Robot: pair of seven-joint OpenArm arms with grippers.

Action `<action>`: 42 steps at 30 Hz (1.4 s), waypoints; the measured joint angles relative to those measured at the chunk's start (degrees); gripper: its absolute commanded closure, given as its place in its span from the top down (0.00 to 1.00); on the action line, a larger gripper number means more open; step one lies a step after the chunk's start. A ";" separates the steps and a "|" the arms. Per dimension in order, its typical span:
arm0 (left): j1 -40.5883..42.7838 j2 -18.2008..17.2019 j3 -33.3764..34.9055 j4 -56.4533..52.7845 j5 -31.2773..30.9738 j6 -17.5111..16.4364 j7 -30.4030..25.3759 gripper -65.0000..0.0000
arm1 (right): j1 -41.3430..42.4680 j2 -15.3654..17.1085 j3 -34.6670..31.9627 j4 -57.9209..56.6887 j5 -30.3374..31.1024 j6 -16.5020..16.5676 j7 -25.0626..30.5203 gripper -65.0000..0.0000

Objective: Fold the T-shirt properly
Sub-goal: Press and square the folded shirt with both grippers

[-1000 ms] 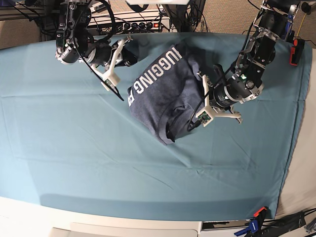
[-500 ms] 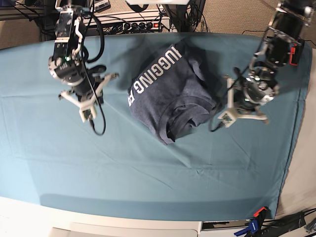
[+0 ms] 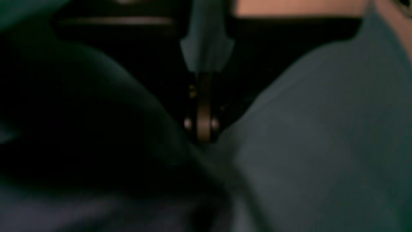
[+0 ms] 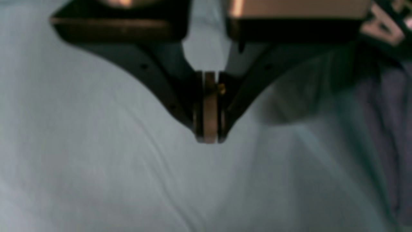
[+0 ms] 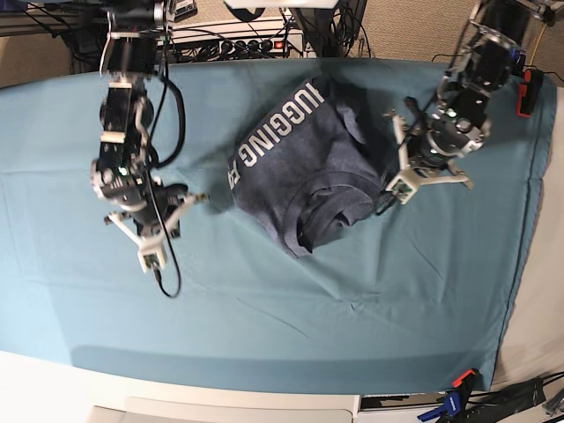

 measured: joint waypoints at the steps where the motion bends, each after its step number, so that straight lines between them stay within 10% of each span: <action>1: 0.15 1.46 0.00 0.00 0.00 -0.15 -0.44 0.00 | 0.76 -0.02 -1.14 -0.57 0.02 0.00 0.07 0.00; 18: 0.46 6.75 0.15 0.00 -0.52 -1.42 -0.61 0.00 | 1.90 0.00 -18.73 -3.58 0.00 -1.07 -1.36 0.00; 42: -11.08 7.50 1.75 -1.66 -3.34 -3.89 2.64 0.00 | -11.43 0.28 -18.82 -0.70 6.60 -1.84 6.54 0.00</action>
